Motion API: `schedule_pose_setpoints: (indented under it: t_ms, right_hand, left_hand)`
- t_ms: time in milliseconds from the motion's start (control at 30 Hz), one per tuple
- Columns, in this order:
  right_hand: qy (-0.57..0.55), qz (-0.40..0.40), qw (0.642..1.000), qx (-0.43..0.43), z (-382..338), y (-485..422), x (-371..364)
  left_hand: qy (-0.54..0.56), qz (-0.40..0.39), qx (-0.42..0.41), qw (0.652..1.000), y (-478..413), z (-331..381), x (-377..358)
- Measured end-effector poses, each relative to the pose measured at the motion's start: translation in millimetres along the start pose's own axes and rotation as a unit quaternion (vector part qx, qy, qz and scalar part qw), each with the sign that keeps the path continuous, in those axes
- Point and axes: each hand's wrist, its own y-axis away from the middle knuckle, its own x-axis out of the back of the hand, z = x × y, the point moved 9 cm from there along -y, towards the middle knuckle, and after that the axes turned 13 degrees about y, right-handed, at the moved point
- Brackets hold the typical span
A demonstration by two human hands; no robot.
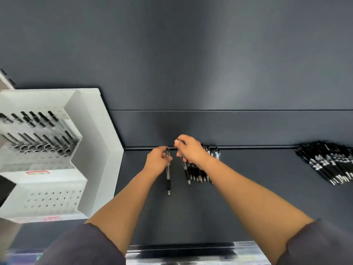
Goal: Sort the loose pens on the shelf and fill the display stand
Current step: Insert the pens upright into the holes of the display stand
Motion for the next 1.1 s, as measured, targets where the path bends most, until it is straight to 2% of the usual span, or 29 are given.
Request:
schedule_pose_setpoints:
  t_ms: [167, 333, 433, 600, 767, 900, 1033, 1100]
  right_hand:
    - [0.001, 0.022, 0.997, 0.07, -37, 35, 1]
    - [-0.022, 0.042, 0.989, 0.143, -93, 61, -12]
    - [-0.055, 0.014, 0.979, 0.196, -141, 79, -31]
    - [-0.088, 0.006, 0.96, 0.265, -220, 92, -47]
    - [-0.084, 0.035, 0.94, 0.328, -296, 90, -57]
    - [-0.084, 0.08, 0.937, 0.329, -338, 75, -64]
    - [-0.01, 0.153, 0.93, 0.334, -362, 61, -64]
    - [0.012, 0.171, 0.927, 0.333, -367, 56, -65]
  left_hand:
    - [0.025, 0.038, -0.069, 0.997, 47, 23, 31]
    - [-0.003, 0.121, -0.132, 0.984, 104, 39, 84]
    - [0.022, 0.171, -0.141, 0.975, 135, 41, 130]
    - [0.146, 0.218, -0.148, 0.954, 168, 44, 203]
    - [0.155, 0.24, -0.189, 0.94, 180, 52, 274]
    - [0.086, 0.282, -0.228, 0.928, 179, 56, 332]
    - [-0.078, 0.342, -0.244, 0.904, 162, 61, 369]
    - [-0.107, 0.348, -0.253, 0.896, 151, 64, 376]
